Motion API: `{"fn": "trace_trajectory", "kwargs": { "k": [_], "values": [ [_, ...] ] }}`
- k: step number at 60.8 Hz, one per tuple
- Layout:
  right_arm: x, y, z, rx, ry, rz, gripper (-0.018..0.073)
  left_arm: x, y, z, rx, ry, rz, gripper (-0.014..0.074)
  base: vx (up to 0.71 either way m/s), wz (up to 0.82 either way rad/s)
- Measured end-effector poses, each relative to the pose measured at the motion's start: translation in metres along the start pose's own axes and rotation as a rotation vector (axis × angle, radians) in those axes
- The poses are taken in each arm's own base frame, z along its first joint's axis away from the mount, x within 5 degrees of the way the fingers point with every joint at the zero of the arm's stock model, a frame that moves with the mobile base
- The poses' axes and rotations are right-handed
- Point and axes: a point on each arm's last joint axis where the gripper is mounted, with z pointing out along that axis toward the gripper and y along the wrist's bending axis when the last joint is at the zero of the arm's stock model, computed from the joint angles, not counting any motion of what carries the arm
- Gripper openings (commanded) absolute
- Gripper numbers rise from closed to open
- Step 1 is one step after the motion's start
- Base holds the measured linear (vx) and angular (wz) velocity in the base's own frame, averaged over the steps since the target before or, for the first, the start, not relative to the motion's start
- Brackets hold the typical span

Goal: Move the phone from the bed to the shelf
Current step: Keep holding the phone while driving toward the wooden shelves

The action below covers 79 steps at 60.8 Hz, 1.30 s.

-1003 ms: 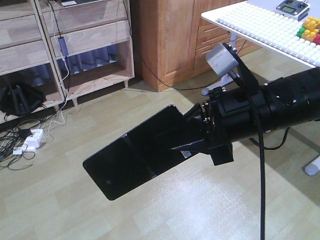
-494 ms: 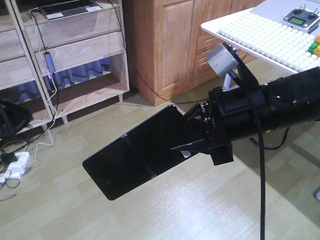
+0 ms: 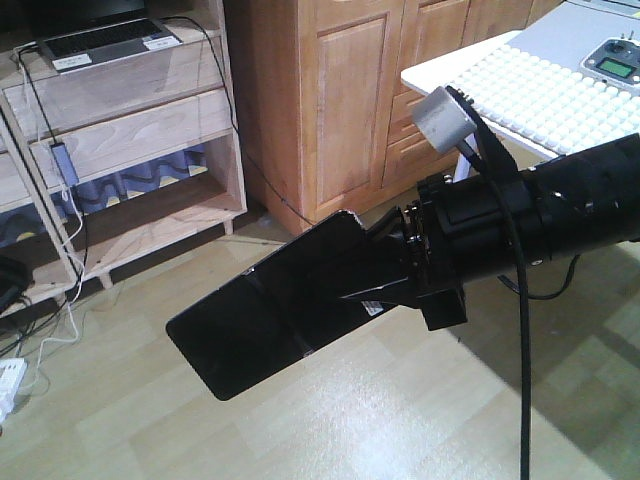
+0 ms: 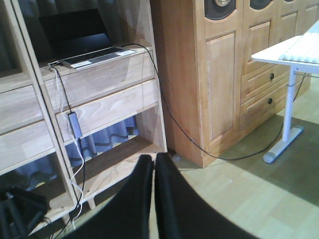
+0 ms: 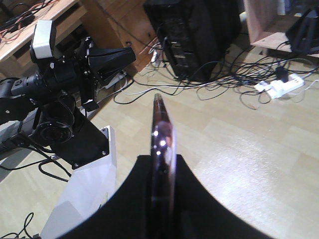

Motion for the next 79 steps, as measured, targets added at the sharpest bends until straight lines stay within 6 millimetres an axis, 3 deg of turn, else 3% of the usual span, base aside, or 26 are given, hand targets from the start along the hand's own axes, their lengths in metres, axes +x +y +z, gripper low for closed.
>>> {"fn": "trace_trajectory", "kwargs": {
  "k": [79],
  "values": [
    [0.0,0.0,0.0,0.0,0.0,0.0,-0.0002,0.0,0.0,0.0,0.0,0.0,0.0,0.0001,0.38,0.07]
  ]
}}
